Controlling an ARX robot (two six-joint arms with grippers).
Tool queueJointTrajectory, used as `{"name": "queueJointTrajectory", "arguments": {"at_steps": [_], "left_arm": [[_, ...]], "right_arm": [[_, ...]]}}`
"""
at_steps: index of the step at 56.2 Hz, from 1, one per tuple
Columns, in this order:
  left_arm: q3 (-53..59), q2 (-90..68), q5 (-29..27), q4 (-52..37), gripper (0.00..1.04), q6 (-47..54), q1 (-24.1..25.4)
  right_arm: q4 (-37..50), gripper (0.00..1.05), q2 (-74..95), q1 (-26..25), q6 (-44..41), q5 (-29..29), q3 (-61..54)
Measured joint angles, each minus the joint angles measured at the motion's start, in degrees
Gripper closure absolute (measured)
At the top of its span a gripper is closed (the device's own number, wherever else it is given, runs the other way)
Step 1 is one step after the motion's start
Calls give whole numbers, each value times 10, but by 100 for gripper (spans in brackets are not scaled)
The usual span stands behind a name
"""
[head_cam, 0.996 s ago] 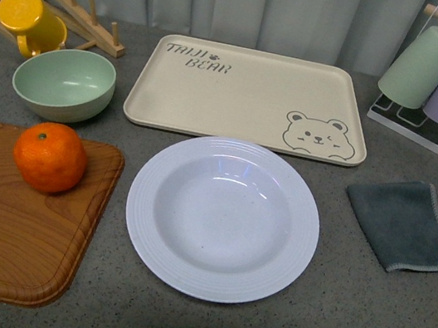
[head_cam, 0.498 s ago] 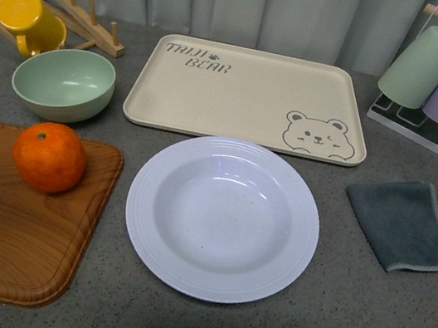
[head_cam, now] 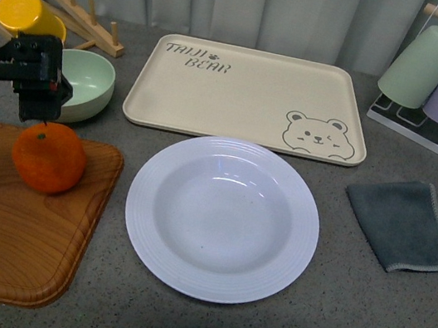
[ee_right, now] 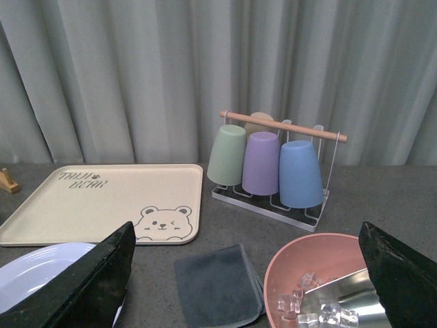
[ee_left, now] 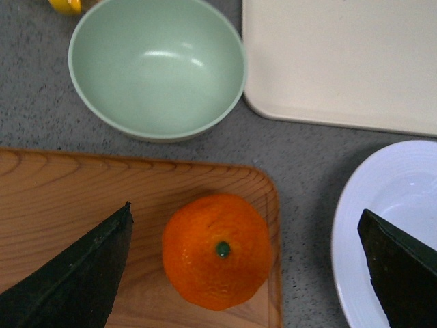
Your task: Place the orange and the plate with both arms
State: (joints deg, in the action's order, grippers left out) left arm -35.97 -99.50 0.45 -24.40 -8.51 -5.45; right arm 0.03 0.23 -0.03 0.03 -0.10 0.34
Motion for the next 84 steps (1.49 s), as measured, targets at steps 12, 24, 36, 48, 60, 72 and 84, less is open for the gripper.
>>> {"name": "queueJointTrajectory", "arguments": {"at_steps": [12, 24, 36, 48, 60, 72, 84], "left_arm": [[-25, -29, 11, 46, 6, 14, 10], [-38, -47, 23, 59, 6, 23, 8], [-57, -79, 26, 71, 6, 25, 8], [-65, -105, 22, 75, 6, 24, 8], [-73, -112, 25, 76, 20, 24, 8], [-75, -111, 33, 74, 42, 24, 8], [-74, -90, 39, 84, 45, 17, -2]], "right_arm": [[0, 9, 0, 0, 0, 0, 0], [0, 9, 0, 0, 0, 0, 0], [0, 9, 0, 0, 0, 0, 0], [0, 9, 0, 0, 0, 0, 0], [0, 9, 0, 0, 0, 0, 0], [0, 9, 0, 0, 0, 0, 0], [0, 9, 0, 0, 0, 0, 0]]}}
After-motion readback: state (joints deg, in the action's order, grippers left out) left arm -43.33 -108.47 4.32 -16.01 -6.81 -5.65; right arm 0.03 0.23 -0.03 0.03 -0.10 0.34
